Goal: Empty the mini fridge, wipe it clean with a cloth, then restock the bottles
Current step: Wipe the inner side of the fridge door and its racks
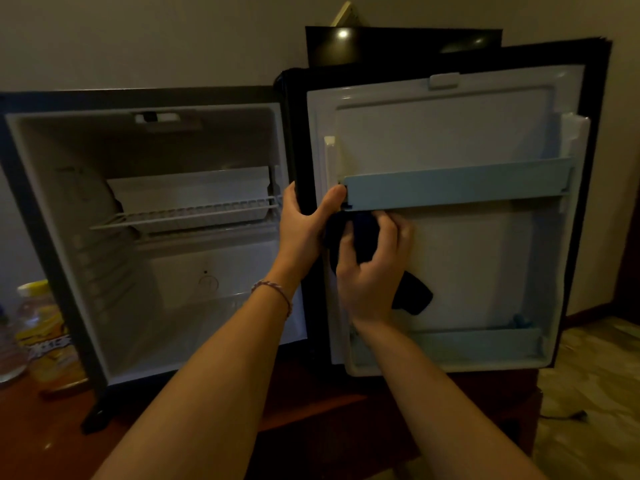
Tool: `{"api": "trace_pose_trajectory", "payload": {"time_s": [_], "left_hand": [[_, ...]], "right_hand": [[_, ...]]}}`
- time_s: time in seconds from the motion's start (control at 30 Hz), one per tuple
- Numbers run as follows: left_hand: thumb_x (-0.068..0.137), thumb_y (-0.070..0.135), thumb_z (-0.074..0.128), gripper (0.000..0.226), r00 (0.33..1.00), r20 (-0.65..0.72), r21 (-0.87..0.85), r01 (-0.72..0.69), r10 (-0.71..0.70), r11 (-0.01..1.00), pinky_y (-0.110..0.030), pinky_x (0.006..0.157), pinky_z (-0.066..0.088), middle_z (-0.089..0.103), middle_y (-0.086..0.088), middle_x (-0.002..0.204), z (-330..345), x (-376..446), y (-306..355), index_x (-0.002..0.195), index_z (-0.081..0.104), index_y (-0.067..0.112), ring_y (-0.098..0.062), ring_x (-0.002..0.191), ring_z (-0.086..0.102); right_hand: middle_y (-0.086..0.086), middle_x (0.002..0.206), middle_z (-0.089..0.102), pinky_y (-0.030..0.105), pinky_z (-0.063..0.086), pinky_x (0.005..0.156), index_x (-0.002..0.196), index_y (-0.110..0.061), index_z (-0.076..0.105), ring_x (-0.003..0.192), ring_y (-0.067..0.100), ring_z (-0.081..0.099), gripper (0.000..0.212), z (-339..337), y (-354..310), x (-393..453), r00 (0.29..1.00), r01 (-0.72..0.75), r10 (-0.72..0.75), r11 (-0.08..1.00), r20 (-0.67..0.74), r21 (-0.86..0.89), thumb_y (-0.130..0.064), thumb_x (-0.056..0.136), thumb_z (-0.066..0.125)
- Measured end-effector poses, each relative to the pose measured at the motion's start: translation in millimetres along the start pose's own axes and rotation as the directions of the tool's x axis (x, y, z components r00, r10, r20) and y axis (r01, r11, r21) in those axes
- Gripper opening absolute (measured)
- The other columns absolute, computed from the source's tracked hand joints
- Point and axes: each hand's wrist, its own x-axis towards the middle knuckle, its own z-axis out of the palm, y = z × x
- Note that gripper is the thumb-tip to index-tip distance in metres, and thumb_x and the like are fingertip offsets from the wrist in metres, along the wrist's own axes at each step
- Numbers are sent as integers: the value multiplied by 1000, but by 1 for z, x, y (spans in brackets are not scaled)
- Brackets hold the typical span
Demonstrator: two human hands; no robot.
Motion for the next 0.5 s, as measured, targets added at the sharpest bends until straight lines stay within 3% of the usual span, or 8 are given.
{"api": "trace_pose_trajectory", "payload": {"time_s": [0.2, 0.37, 0.5], "left_hand": [[64, 60, 77, 87, 1000, -26, 13, -14, 14, 1000, -41, 91, 58, 63, -5, 113, 3, -1, 3, 128, 47, 9, -24, 108, 66], [62, 72, 76, 98, 999, -48, 69, 15, -11, 998, -47, 98, 54, 61, -5, 127, 1, 0, 2, 136, 46, 14, -21, 116, 63], [64, 70, 71, 93, 997, -66, 101, -24, 30, 995, -44, 99, 54, 63, -4, 123, 3, -2, 3, 134, 49, 12, -19, 113, 63]], "right_hand": [[15, 112, 60, 22, 43, 92, 114, 1, 61, 105, 24, 55, 38, 0, 2, -1, 999, 5, -5, 1000, 33, -19, -30, 92, 59], [13, 108, 59, 22, 47, 89, 110, -1, 61, 101, 23, 57, 34, -17, 15, -26, 993, -21, 25, 999, 116, -33, -29, 91, 60], [7, 114, 58, 26, 51, 90, 118, -7, 60, 106, 16, 57, 39, -39, 28, -54, 967, -64, 76, 996, 243, -60, -36, 91, 58]]}}
